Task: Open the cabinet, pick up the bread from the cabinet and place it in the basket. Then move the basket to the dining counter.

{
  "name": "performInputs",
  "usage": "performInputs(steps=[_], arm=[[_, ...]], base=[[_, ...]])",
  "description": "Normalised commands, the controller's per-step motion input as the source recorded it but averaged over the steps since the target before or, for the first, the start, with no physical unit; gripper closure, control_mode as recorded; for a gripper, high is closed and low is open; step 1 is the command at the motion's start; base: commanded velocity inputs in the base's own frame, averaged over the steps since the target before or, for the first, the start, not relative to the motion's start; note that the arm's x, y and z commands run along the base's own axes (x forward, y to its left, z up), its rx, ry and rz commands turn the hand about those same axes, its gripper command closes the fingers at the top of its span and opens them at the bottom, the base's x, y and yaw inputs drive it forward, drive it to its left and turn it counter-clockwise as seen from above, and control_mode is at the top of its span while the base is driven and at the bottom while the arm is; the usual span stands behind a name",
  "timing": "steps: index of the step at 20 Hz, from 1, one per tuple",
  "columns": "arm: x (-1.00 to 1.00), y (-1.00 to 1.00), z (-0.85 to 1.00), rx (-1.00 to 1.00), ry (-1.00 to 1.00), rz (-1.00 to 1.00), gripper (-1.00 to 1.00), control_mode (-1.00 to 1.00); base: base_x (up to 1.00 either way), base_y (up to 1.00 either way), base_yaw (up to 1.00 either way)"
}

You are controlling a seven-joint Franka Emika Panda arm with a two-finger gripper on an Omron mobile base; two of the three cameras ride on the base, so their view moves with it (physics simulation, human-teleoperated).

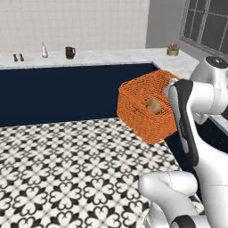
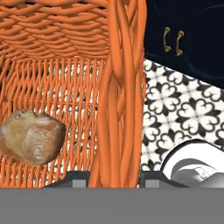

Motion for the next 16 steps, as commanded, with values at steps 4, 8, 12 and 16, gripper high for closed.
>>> performInputs(steps=[4, 8, 12, 16], arm=[[0.00, 0.00, 0.00, 0.00, 0.00, 0.00, 1.00, 1.00], [0.00, 0.00, 0.00, 0.00, 0.00, 0.00, 1.00, 1.00], [0.00, 0.00, 0.00, 0.00, 0.00, 0.00, 1.00, 1.00], [0.00, 0.00, 0.00, 0.00, 0.00, 0.00, 1.00, 1.00]], base=[[0.80, 0.41, 0.50], [1.00, 0.92, 0.03], [1.00, 1.00, 0.00], [1.00, 0.94, 0.00]])
